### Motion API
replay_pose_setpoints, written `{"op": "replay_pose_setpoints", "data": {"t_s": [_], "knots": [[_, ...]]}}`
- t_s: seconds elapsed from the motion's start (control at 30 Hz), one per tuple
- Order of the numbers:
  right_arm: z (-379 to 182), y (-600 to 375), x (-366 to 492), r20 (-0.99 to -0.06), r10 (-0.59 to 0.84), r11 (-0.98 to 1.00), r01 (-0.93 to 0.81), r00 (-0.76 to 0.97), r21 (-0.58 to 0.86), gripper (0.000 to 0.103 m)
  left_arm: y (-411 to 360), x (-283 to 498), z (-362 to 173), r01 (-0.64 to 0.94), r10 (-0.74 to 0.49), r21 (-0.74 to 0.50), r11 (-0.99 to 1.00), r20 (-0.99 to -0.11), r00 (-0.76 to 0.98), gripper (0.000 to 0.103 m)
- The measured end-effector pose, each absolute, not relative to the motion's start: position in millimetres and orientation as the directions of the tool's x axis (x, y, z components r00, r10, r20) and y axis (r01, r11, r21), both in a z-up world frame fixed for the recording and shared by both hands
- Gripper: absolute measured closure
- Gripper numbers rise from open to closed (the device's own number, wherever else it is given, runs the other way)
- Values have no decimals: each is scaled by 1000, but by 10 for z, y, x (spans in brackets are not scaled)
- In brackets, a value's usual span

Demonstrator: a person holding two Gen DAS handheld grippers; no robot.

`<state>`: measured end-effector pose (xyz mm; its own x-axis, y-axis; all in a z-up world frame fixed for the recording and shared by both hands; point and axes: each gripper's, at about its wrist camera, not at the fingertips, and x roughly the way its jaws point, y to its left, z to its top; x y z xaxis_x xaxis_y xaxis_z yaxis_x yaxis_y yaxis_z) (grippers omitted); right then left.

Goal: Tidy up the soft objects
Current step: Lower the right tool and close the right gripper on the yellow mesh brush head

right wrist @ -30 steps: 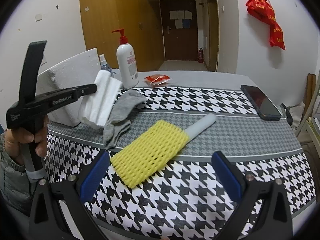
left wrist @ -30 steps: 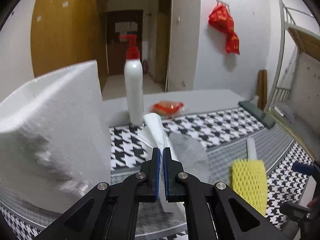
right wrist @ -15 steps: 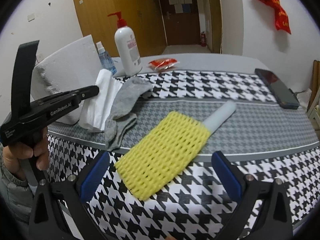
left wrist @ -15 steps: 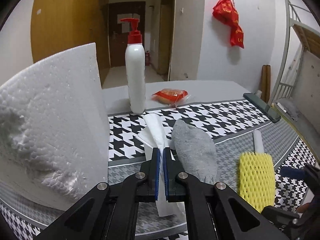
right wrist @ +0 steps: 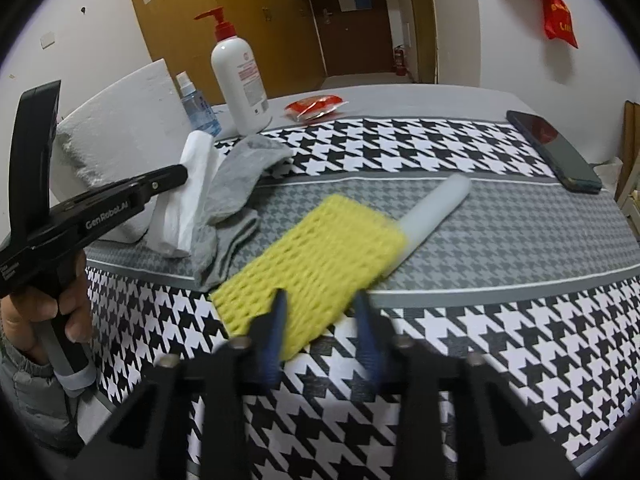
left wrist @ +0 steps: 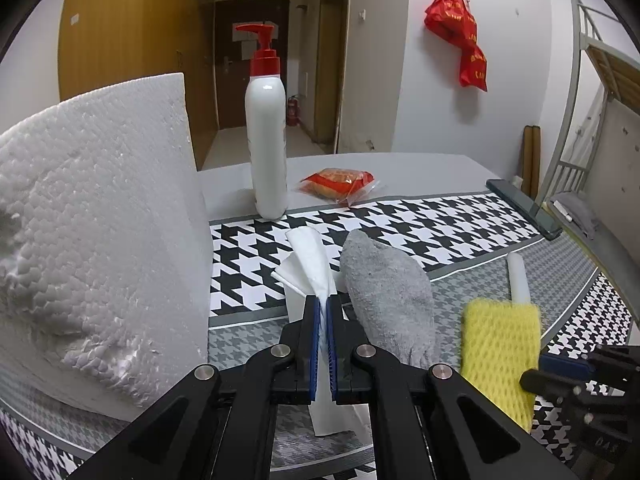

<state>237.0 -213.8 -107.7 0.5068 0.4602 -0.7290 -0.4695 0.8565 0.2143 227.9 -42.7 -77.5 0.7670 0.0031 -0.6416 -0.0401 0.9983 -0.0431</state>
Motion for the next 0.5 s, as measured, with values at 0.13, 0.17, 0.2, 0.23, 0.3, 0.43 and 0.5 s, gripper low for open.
{"op": "replay_pose_setpoints", "data": {"t_s": [0.13,0.17,0.2,0.23,0.3,0.43,0.5], "knots": [[-1024,-2147,2348,-719,462,856,-474,519,208,91,-421,2276,-776,-39,0,-46,998,-640,769,99],[-997,-2159,2331,-716,464,855,-476,522,207,91,-418,2272,-776,-39,0,-46,998,-639,769,99],[-976,-2164,2321,-714,465,854,-479,523,206,92,-418,2271,-773,-39,0,-47,998,-638,770,99],[-947,-2175,2301,-710,468,852,-483,526,203,92,-412,2267,-770,-38,-2,-48,998,-637,771,99],[-874,-2212,2241,-704,466,849,-496,536,184,92,-406,2256,-756,-36,-5,-53,998,-633,774,99],[-808,-2299,2170,-702,447,852,-503,555,145,92,-385,2229,-726,-37,-8,-59,998,-623,782,99],[-830,-2367,2177,-719,425,863,-487,551,137,91,-385,2224,-718,-37,-8,-59,998,-620,784,99]]}}
